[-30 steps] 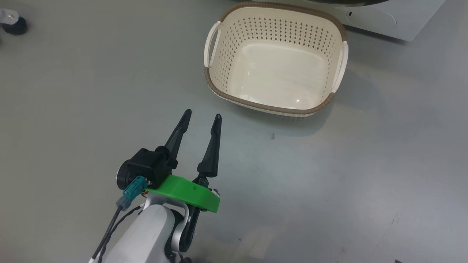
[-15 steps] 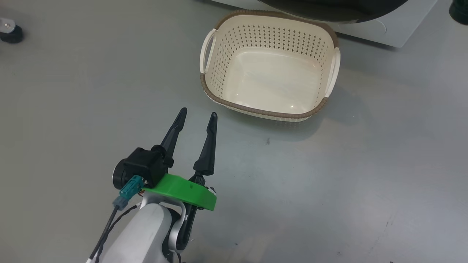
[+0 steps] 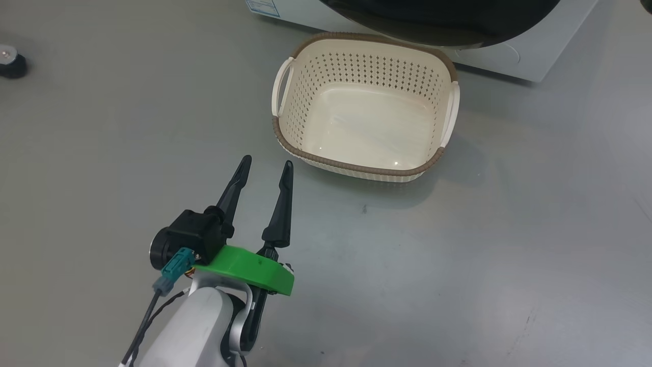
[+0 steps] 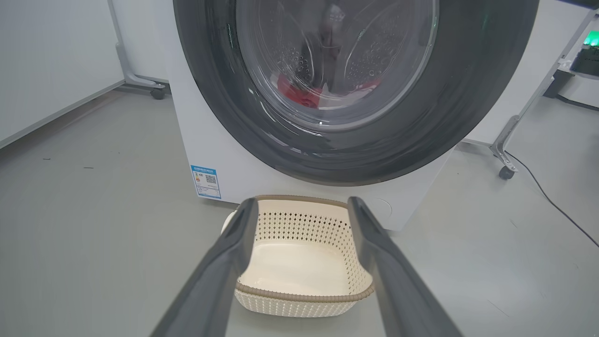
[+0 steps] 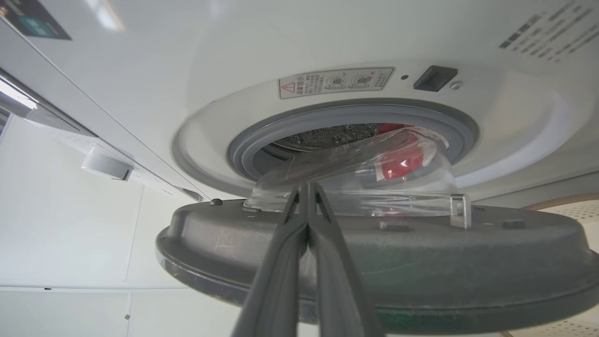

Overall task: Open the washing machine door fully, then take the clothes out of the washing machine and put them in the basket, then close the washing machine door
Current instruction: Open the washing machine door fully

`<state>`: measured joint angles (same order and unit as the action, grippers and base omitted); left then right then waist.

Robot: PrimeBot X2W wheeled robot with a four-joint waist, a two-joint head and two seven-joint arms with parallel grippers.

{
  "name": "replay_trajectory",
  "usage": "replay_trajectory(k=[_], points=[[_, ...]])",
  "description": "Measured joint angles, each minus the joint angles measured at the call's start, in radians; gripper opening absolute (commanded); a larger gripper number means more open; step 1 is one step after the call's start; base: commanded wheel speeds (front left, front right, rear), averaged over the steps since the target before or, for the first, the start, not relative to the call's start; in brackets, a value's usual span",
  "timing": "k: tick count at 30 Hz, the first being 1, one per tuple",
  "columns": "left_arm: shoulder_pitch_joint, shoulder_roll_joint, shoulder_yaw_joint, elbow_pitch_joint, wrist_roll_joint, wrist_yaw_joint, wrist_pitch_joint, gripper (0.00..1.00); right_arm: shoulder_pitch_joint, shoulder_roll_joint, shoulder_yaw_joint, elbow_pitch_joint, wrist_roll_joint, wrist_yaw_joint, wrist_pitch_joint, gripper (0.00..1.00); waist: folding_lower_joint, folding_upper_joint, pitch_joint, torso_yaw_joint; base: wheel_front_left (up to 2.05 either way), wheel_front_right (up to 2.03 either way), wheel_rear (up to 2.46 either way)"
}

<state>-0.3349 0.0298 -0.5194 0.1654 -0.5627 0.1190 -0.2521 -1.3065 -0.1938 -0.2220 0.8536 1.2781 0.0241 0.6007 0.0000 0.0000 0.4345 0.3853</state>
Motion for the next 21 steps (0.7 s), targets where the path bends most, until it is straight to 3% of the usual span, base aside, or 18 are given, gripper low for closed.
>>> replay_trajectory(k=[4, 6, 21], points=[[0.010, 0.000, 0.016, 0.006, 0.006, 0.000, 0.000, 1.00, 0.051, -0.043, 0.078, -0.037, -0.102, 0.078, -0.027, 0.00, 0.0000, 0.0000, -0.018, -0.012, 0.00, 0.00, 0.00], [0.011, 0.000, 0.027, 0.007, 0.012, 0.000, 0.000, 1.00, 0.076, -0.063, 0.110, -0.057, -0.142, 0.096, -0.040, 0.00, 0.0000, 0.0000, -0.027, -0.018, 0.00, 0.00, 0.00], [0.032, 0.001, 0.074, 0.011, 0.039, 0.000, 0.000, 1.00, 0.318, -0.145, 0.334, -0.311, -0.393, 0.098, -0.214, 0.00, 0.0000, 0.0000, -0.088, -0.086, 0.00, 0.00, 0.00]])
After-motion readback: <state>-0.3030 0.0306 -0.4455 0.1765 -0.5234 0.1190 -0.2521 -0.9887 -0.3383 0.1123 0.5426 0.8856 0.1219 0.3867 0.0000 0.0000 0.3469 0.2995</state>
